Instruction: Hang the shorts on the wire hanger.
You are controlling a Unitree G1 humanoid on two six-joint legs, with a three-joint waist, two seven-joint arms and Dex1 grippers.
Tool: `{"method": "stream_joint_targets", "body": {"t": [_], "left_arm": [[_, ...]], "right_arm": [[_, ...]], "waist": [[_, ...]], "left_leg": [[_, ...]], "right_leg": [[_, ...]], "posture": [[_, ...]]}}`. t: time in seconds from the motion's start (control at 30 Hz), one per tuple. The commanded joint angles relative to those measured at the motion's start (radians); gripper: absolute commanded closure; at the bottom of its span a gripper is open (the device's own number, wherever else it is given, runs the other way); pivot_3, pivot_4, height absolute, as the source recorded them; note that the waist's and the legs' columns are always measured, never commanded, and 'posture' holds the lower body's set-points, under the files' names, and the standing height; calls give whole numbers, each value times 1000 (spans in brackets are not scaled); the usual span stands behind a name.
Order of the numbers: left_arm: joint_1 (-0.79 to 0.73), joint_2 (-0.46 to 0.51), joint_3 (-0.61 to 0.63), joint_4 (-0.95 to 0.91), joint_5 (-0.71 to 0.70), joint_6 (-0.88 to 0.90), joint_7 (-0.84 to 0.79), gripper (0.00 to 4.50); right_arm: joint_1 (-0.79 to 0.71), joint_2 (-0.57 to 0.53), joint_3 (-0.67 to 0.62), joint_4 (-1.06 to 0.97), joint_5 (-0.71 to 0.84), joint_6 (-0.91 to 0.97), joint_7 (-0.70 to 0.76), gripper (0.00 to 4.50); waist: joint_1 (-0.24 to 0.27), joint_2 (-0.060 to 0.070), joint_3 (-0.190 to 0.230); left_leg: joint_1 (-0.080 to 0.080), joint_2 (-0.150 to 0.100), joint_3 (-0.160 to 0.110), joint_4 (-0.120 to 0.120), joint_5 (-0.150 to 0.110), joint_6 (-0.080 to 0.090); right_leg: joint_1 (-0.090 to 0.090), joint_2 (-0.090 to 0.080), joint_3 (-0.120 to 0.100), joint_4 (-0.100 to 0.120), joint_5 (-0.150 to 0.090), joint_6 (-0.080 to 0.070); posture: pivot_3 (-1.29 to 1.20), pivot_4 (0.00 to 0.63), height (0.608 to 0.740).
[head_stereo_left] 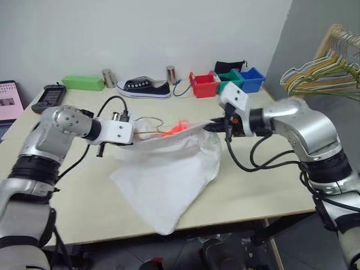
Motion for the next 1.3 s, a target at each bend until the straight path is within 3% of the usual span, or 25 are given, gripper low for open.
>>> {"method": "stream_joint_targets", "body": {"t": [0.03,0.27,0.63,0.9,1.13,1.3], "left_arm": [[-50,-58,19,-52,-19,69,31,4418],[-46,-92,20,-87,-6,107,44,4418],[-39,-85,24,-116,-16,69,38,4418],[-14,-87,25,-223,-37,103,17,4418],[21,-72,33,-300,-40,135,10,4418],[26,-64,37,-307,-39,138,12,4418]], "right_arm": [[-17,28,41,-13,-66,-54,-58,4455],[-11,-7,109,25,-164,-169,-34,4455],[21,-150,202,90,-301,-367,125,1854],[22,-118,231,266,-398,-505,148,13],[17,-88,244,430,-514,-664,122,13],[17,-75,226,465,-539,-714,135,1122]], "waist": [[-2,-1,0],[-21,0,-1],[-31,0,-1],[-33,0,-1],[-30,0,-1],[-29,0,-1]], "left_leg": [[0,0,0,0,0,0],[0,0,0,-1,0,0],[0,0,0,0,0,0],[0,0,0,0,0,0],[1,-1,0,0,0,0],[1,-1,-1,0,0,0]], "right_leg": [[0,0,0,0,0,0],[-2,0,0,1,0,0],[-1,0,0,1,0,0],[0,0,0,1,0,0],[1,0,0,1,0,0],[1,-1,0,1,0,0]], "posture": [[-265,0,740],[-263,0,740],[-260,6,740],[-232,6,740],[-209,2,740],[-203,0,740]]}}
